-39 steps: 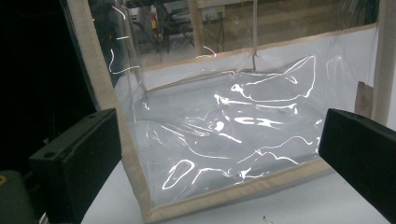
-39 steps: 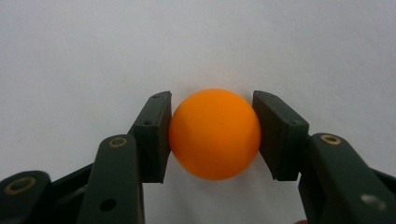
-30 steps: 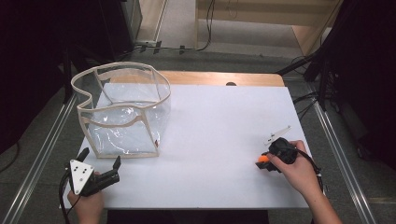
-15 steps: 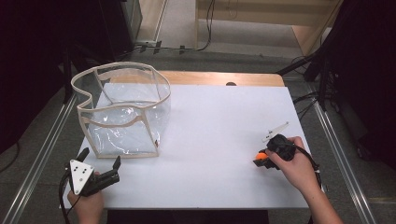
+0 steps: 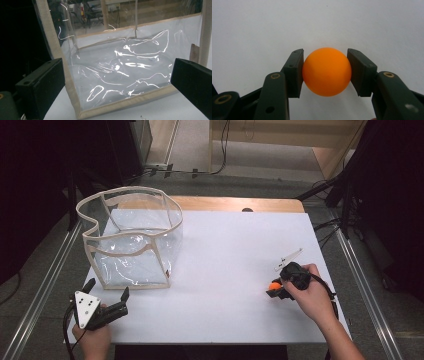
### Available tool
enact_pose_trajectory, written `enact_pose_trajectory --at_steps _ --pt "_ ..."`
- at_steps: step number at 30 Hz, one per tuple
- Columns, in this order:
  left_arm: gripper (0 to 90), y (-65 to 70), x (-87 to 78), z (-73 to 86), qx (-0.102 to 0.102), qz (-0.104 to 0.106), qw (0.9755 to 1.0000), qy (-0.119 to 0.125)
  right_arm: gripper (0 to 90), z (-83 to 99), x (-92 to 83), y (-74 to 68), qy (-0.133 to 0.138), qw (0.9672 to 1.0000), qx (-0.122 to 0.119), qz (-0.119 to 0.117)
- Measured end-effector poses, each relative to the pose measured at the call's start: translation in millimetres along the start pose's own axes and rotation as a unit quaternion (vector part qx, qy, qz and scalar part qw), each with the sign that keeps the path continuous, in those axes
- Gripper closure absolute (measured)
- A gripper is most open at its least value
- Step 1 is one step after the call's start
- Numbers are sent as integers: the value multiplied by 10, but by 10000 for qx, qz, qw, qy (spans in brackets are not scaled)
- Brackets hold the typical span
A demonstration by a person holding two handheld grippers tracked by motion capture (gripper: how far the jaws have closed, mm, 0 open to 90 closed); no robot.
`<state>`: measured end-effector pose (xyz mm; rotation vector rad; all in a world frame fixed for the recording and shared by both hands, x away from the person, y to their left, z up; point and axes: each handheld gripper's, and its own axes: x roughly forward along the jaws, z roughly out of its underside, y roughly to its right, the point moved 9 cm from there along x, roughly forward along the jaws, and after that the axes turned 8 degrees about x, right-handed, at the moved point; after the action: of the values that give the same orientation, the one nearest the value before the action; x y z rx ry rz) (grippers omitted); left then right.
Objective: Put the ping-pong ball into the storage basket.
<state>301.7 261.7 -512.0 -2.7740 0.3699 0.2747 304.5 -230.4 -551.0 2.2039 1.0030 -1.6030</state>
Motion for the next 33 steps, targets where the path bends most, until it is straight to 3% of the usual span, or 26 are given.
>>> enact_pose_trajectory --at_steps 33 --pt "0 -2 -10 1 -27 18 10000 8 475 -371 13 -185 -36 9993 -356 -145"
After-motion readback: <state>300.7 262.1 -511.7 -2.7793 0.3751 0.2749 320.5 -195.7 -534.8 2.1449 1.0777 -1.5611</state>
